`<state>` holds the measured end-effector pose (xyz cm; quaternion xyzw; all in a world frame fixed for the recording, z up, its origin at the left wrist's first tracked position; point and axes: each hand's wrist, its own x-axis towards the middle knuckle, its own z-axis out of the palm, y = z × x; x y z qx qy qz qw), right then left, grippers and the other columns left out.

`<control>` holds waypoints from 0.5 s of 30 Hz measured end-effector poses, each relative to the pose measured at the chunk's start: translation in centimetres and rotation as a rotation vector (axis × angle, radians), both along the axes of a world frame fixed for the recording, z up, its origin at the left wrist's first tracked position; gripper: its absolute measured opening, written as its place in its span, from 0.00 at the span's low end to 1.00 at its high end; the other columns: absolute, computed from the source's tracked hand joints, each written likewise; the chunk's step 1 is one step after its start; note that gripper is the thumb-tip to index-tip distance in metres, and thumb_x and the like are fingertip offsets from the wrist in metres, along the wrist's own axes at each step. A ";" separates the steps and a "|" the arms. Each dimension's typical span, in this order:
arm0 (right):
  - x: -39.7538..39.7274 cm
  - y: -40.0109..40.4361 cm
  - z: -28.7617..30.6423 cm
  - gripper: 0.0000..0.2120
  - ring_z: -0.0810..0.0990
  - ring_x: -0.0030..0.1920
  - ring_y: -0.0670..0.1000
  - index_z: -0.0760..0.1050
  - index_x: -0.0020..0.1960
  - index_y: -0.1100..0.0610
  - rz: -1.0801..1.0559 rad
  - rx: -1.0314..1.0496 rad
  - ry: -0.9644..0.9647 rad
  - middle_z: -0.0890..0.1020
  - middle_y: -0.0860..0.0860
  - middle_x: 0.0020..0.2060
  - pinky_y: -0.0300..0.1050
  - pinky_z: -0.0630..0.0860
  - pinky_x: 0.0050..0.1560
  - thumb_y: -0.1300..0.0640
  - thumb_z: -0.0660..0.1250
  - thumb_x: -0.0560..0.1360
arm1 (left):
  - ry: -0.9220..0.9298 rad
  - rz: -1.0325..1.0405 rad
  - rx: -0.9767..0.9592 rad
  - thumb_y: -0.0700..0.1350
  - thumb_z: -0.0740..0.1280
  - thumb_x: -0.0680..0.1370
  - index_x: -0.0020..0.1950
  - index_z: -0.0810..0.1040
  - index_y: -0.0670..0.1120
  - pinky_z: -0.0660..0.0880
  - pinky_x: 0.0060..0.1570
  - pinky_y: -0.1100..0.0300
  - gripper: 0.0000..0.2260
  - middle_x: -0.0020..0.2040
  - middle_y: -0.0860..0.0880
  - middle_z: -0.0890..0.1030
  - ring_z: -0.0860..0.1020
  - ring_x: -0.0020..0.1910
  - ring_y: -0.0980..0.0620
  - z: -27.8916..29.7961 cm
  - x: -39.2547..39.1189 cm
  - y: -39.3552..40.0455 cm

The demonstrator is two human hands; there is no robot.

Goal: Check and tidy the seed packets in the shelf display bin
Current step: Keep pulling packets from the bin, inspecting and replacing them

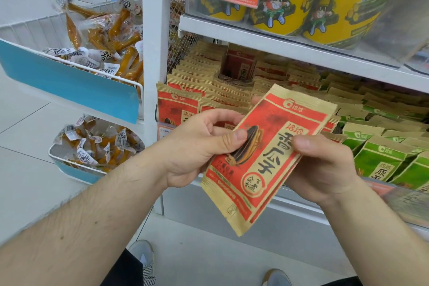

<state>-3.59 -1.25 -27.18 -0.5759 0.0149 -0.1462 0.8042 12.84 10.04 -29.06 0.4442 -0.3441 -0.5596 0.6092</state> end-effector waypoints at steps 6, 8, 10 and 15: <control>0.3 0.8 -0.1 0.38 0.79 0.52 0.70 0.74 0.61 0.61 -0.187 -0.135 0.123 0.79 0.69 0.55 0.69 0.77 0.54 0.47 0.83 0.57 | -0.152 0.029 0.132 0.50 0.72 0.67 0.56 0.74 0.43 0.82 0.37 0.56 0.22 0.44 0.44 0.84 0.84 0.40 0.49 0.8 -0.7 0.4; 0.6 1.6 0.2 0.39 0.82 0.43 0.66 0.71 0.60 0.61 -0.377 -0.308 0.236 0.81 0.65 0.48 0.64 0.80 0.41 0.49 0.82 0.54 | -0.269 0.145 0.130 0.50 0.70 0.67 0.57 0.76 0.43 0.83 0.42 0.53 0.22 0.48 0.45 0.84 0.85 0.45 0.47 1.0 -0.3 0.4; 0.8 2.5 0.6 0.38 0.84 0.40 0.48 0.71 0.59 0.51 -0.569 -0.530 0.394 0.84 0.50 0.46 0.46 0.79 0.38 0.46 0.82 0.53 | -0.275 0.267 0.039 0.55 0.70 0.66 0.56 0.78 0.44 0.82 0.44 0.50 0.23 0.51 0.46 0.84 0.84 0.48 0.46 1.2 0.1 0.6; 1.7 4.9 0.5 0.41 0.78 0.47 0.44 0.59 0.57 0.39 -0.775 -1.207 0.772 0.77 0.38 0.48 0.48 0.77 0.46 0.27 0.71 0.51 | -0.366 0.330 -0.127 0.50 0.76 0.69 0.53 0.80 0.42 0.81 0.37 0.58 0.17 0.44 0.47 0.85 0.84 0.43 0.49 1.7 -1.4 0.8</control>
